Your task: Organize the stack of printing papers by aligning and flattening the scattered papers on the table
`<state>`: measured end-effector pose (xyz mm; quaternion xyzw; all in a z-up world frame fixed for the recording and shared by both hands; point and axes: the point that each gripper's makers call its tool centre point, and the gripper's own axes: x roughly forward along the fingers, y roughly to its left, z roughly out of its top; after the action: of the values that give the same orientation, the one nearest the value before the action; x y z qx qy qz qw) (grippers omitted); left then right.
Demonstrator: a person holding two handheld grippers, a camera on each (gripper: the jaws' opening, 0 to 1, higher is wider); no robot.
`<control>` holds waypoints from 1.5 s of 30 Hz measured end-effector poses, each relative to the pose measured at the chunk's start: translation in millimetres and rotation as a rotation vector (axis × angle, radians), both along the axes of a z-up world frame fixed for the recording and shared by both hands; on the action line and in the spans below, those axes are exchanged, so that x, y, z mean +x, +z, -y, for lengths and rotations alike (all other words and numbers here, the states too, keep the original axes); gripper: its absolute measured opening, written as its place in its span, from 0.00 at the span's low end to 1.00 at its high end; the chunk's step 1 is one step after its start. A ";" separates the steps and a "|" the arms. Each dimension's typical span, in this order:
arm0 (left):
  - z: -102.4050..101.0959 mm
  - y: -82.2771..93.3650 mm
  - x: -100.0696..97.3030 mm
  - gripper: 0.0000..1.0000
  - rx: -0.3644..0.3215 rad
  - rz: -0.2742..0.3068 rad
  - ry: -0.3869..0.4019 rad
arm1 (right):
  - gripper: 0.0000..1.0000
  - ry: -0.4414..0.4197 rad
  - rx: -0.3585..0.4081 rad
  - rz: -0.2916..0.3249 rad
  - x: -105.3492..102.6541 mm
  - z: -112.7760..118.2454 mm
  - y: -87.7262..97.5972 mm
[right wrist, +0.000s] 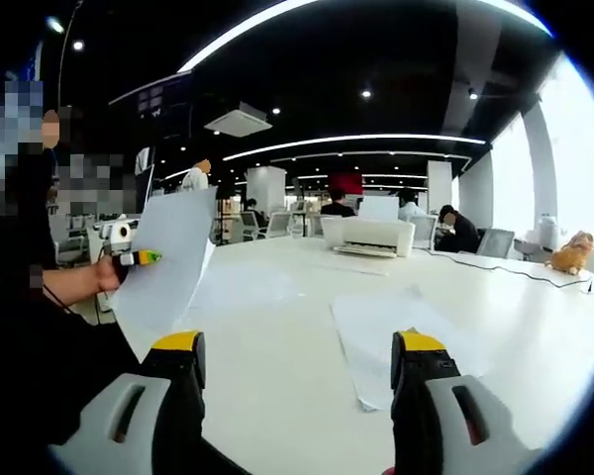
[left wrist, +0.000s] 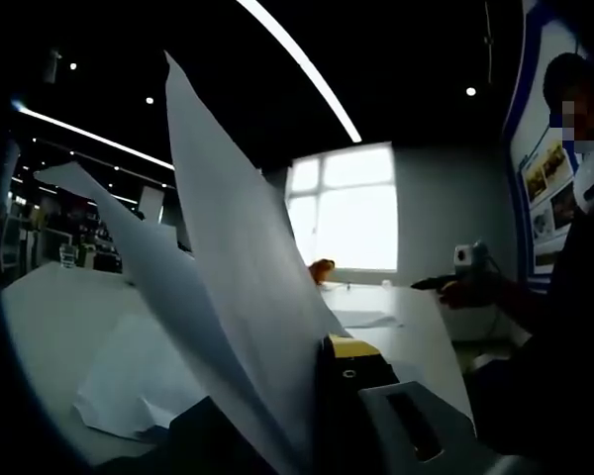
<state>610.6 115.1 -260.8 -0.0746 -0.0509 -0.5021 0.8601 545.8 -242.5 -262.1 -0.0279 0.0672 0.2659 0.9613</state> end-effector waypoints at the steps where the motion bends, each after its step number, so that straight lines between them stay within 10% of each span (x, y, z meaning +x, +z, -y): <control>1: 0.0 -0.1 0.3 0.08 0.000 0.000 0.000 | 0.73 -0.007 0.000 0.001 0.3 2.8 0.1; 45: -0.1 -0.9 1.7 0.08 0.008 -0.006 0.004 | 0.74 -0.190 0.018 0.014 27.9 60.0 7.4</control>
<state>612.3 115.2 -261.7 -0.0727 -0.0465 -0.5003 0.8615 573.6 -302.6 -254.7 -0.0147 0.0606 0.1740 0.9828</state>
